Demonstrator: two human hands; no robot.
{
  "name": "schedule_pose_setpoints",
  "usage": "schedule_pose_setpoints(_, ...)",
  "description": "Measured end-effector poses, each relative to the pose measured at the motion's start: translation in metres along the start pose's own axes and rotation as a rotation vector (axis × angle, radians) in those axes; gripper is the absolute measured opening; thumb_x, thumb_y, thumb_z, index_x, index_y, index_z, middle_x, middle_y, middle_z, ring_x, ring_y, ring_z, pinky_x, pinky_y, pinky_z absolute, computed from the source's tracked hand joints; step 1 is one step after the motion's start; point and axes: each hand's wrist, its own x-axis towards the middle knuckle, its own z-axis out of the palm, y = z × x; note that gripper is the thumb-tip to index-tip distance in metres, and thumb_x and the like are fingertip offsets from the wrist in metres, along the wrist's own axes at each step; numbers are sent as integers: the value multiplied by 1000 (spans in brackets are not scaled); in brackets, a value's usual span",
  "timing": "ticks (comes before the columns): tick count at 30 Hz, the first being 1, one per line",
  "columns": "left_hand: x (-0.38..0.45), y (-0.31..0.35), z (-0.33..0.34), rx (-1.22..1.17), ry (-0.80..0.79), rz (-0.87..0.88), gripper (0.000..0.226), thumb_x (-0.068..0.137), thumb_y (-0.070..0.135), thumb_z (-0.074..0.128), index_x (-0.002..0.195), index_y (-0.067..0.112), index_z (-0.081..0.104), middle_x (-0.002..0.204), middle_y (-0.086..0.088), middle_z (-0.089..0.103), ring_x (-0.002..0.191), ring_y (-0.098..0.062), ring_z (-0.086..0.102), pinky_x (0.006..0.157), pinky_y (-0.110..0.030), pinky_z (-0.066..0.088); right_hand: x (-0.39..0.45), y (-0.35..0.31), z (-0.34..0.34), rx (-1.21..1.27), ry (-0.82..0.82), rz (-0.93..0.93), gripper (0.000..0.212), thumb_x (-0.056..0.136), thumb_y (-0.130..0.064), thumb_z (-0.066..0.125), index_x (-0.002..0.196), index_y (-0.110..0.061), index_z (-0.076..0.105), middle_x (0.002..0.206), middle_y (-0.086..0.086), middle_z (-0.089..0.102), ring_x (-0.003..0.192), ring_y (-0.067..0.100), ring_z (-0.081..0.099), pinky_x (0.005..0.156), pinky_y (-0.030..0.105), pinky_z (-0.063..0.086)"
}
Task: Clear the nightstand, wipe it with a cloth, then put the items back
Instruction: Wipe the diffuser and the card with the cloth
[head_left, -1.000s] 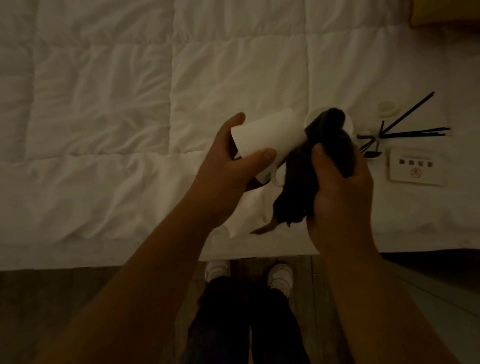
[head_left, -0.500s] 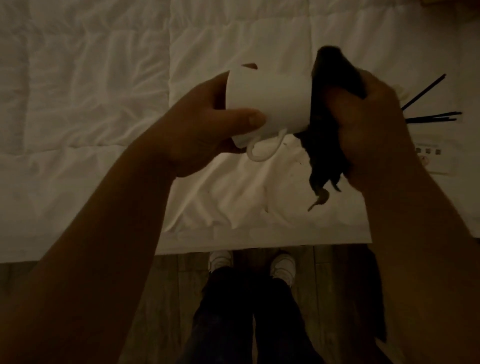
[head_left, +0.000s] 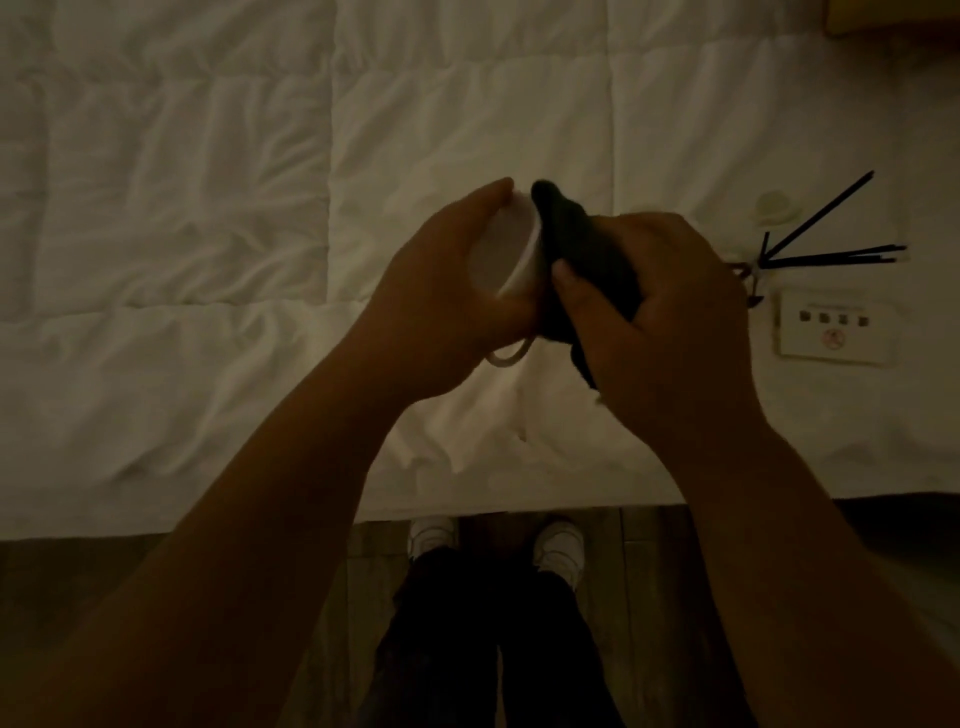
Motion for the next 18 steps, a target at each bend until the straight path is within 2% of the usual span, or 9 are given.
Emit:
schedule_pose_setpoints(2, -3, 1, 5, 111, -13, 28, 74, 69, 39, 78, 134, 23, 46, 125, 8, 54, 105, -7, 55, 84, -23, 49, -1, -5, 2, -33, -1, -86, 37, 88, -29, 60, 120, -9, 62, 111, 8, 59, 99, 21, 56, 81, 19, 43)
schedule_pose_setpoints(5, -11, -2, 7, 73, -15, 38, 88, 61, 44, 74, 140, 21, 40, 124, 7, 58, 107, -6, 57, 93, -27, 50, 7, -8, -4, -117, -99, -198, 40, 84, -25, 59, 120, -9, 63, 118, 10, 59, 101, 26, 56, 84, 28, 45)
schedule_pose_setpoints(8, -17, -11, 2, 16, 114, 150, 105, 63, 44, 79, 149, 24, 21, 119, 10, 57, 109, -6, 58, 91, -27, 51, 18, -4, -17, -127, -396, -265, 54, 77, -34, 52, 128, -17, 58, 132, 3, 49, 107, 25, 52, 89, 28, 42)
schedule_pose_setpoints(10, -17, -17, 0, 16, 145, 194, 111, 64, 41, 82, 150, 21, 14, 118, 10, 56, 109, -9, 58, 91, -32, 51, 19, -1, -17, -150, -600, -335, 58, 77, -28, 59, 134, -24, 50, 142, -3, 37, 105, 26, 52, 91, 36, 46)
schedule_pose_setpoints(11, -16, -19, 1, 36, 116, 218, 115, 63, 39, 83, 150, 22, 9, 117, 13, 54, 108, -6, 57, 92, -26, 50, 16, -1, -13, -252, -665, -396, 57, 79, -24, 61, 135, -29, 46, 142, -6, 36, 101, 25, 52, 88, 38, 46)
schedule_pose_setpoints(13, -13, -22, 3, 187, 7, 300, 122, 64, 32, 84, 151, 24, -1, 118, 12, 53, 107, -4, 56, 90, -17, 47, 10, 0, -3, -501, -731, -487, 50, 84, -22, 60, 131, -34, 45, 137, -11, 42, 95, 22, 51, 81, 36, 47)
schedule_pose_setpoints(14, -12, -24, 5, 303, -44, 345, 125, 63, 27, 85, 151, 25, -5, 121, 3, 53, 105, -6, 56, 85, -19, 48, 8, 1, 1, -564, -762, -498, 46, 86, -22, 59, 128, -33, 47, 131, -11, 47, 90, 19, 51, 75, 34, 47)
schedule_pose_setpoints(16, -10, -24, 7, 493, -135, 421, 131, 61, 25, 86, 150, 28, -9, 125, -7, 52, 101, -15, 58, 77, -27, 51, 5, 3, 6, -567, -853, -467, 37, 88, -21, 59, 123, -29, 52, 115, -8, 57, 76, 12, 48, 65, 29, 42)
schedule_pose_setpoints(18, -5, -24, 5, 588, -218, 452, 136, 60, 30, 87, 149, 28, -16, 128, -7, 53, 102, -19, 58, 78, -34, 53, 5, 5, 4, -511, -861, -376, 33, 87, -20, 61, 120, -22, 54, 104, -3, 60, 71, 11, 49, 63, 28, 42)
